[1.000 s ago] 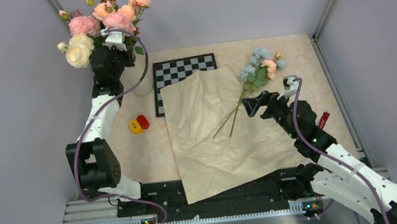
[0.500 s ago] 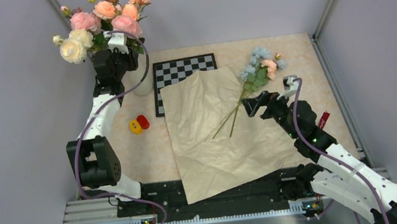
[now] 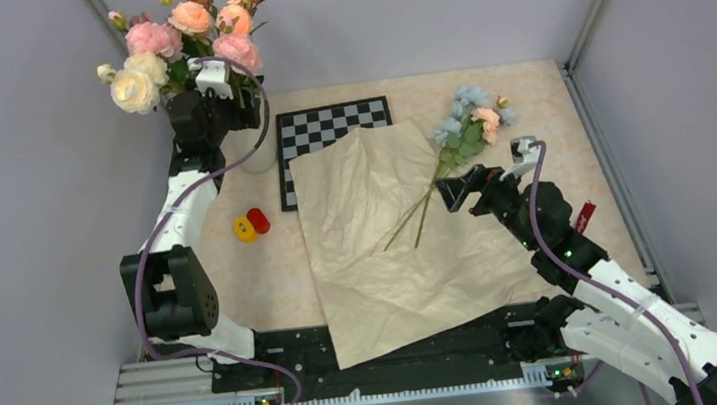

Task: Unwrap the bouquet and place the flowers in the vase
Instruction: Insert the fake flower into the vase, then pick up the fake flower from the wrapping paper.

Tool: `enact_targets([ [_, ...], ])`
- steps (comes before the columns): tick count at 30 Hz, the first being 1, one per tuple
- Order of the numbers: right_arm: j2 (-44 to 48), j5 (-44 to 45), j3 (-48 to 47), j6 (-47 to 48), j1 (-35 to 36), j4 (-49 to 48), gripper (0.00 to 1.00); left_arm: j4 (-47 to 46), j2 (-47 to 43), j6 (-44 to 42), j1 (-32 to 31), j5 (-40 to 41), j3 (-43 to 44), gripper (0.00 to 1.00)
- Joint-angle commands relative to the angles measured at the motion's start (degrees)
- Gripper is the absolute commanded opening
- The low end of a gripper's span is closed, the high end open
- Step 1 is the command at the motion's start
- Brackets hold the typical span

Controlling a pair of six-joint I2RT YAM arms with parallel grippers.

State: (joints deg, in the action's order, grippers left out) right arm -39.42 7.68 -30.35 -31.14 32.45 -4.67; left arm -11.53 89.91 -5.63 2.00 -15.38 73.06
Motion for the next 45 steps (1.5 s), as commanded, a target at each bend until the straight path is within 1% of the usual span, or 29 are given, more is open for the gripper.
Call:
enact_targets([
  [1, 0.31, -0.86, 0.22, -0.37, -0.63, -2.10, 0.98, -0.90, -1.80, 1.01, 0.26, 0.26, -1.39, 0.90],
  [4, 0.46, -1.15, 0.20, -0.41, -0.59, -1.96, 0.99, -1.47, -2.98, 1.78, 0.28, 0.35, -2.68, 0.98],
  [5, 0.52, -1.18, 0.20, -0.34, -0.60, -1.86, 0.99, -1.70, -3.45, 1.87, 0.28, 0.47, -3.18, 0.99],
  [13, 1.46, -1.20, 0.68, -0.53, -0.63, -1.25, 0.99, -0.43, -8.66, 3.31, 0.28, 2.96, -6.27, 0.99],
  [17, 1.80, -1.25, 1.07, -0.64, -0.63, -1.08, 0.99, -0.25, -11.72, 4.70, 0.28, 2.90, -8.81, 0.99],
  [22, 1.87, -1.54, 1.08, -0.81, -0.63, -0.88, 0.99, 2.79, -15.38, 5.45, 0.27, 2.09, -9.57, 0.99],
  [26, 1.78, -0.81, 0.80, -1.30, -0.63, -0.02, 0.99, 5.80, -18.72, 9.57, 0.16, -0.26, -9.96, 0.99],
  [28, 1.09, 0.78, -0.28, -1.74, -0.63, 2.13, 0.98, 8.46, -20.22, 11.86, 0.10, -1.02, -9.56, 0.99],
  [32, -2.59, 3.76, -3.53, -1.42, -0.63, 8.99, 0.94, 14.47, -23.52, 16.81, 0.08, -2.96, -10.09, 0.99],
  [36, -6.98, 5.76, -6.17, -2.52, -0.63, 12.88, 0.92, 19.94, -26.27, 19.49, 0.03, -3.39, -11.44, 0.99],
  [40, -12.99, 4.98, -7.61, -5.39, -0.63, 12.42, 0.91, 24.69, -28.56, 19.16, 0.10, -3.91, -13.08, 0.99],
  [45, -22.57, 1.86, -10.45, -9.89, -0.63, 8.17, 0.85, 25.02, -30.91, 17.36, 0.05, -2.56, -16.32, 0.99],
])
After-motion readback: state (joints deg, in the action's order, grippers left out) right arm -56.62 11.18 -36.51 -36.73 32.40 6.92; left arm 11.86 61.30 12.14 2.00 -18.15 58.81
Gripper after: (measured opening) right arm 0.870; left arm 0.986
